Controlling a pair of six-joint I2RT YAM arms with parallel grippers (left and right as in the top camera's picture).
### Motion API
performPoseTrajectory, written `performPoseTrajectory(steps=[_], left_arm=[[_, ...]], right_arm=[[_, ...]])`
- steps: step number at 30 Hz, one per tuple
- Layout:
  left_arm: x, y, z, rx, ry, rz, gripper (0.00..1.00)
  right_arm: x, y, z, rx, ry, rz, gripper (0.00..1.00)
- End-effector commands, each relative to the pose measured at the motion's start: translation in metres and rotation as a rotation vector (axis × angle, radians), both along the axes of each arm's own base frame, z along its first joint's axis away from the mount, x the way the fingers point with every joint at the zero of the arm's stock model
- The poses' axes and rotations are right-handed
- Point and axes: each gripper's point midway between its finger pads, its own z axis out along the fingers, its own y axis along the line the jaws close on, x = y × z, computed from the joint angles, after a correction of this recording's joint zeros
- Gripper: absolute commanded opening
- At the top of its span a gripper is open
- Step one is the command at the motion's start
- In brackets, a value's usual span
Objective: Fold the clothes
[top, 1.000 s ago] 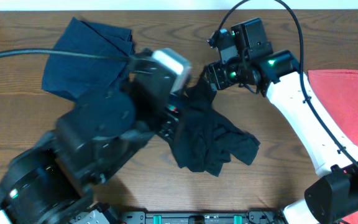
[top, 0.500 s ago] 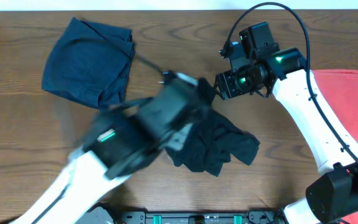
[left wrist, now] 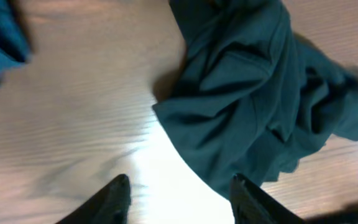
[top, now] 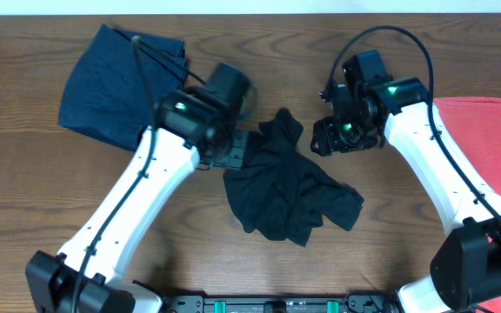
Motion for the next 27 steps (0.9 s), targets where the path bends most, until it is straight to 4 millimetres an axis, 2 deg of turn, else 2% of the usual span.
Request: performPoseTrajectory(steps=[1, 4, 7, 13, 16, 22, 24, 27], left_arm=[[-0.018, -0.014, -0.018, -0.217, 0.12, -0.098, 0.57], [-0.017, -0.002, -0.047, -0.27, 0.145, -0.078, 0.61], [-0.013, 0.009, -0.064, -0.295, 0.13, -0.084, 0.66], [-0.013, 0.011, -0.092, -0.375, 0.095, -0.139, 0.74], [-0.017, 0.001, -0.101, -0.443, 0.091, -0.189, 0.75], [-0.018, -0.002, -0.127, -0.456, 0.15, -0.181, 0.75], [-0.017, -0.002, -0.132, -0.455, 0.16, -0.178, 0.73], [-0.017, -0.002, -0.133, -0.454, 0.162, -0.178, 0.62]], right_arm=[[-0.008, -0.002, -0.011, 0.039, 0.05, -0.035, 0.64], [-0.016, -0.004, -0.02, 0.035, 0.074, -0.026, 0.63], [-0.019, -0.003, -0.023, 0.045, 0.082, -0.006, 0.63], [-0.017, 0.001, -0.022, 0.067, 0.073, -0.003, 0.63], [-0.015, 0.004, -0.021, 0.082, 0.066, -0.001, 0.62], [-0.016, 0.007, -0.019, 0.103, 0.068, 0.003, 0.62], [-0.016, 0.007, -0.019, 0.103, 0.068, 0.003, 0.61], [-0.016, 0.007, -0.02, 0.103, 0.068, 0.003, 0.61]])
